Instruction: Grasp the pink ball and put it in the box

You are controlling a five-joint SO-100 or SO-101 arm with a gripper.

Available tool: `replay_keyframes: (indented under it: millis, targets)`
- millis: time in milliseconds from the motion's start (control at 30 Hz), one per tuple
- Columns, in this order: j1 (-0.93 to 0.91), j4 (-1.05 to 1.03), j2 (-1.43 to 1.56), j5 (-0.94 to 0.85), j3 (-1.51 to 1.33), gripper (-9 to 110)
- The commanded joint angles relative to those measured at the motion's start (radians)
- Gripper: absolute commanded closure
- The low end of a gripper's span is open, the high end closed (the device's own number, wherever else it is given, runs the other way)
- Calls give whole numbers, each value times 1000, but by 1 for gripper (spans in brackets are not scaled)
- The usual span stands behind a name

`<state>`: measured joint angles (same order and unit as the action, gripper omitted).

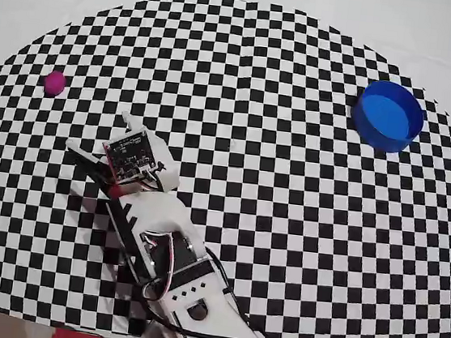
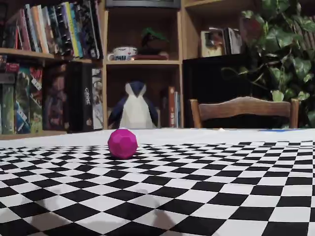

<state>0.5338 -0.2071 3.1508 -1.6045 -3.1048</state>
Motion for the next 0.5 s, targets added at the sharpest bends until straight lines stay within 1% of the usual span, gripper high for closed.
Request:
replay_keyframes:
  millis: [0,467]
  targets:
    - [17,15,-11,-11,-8,69]
    - [46,20,-31,-11,-8,69]
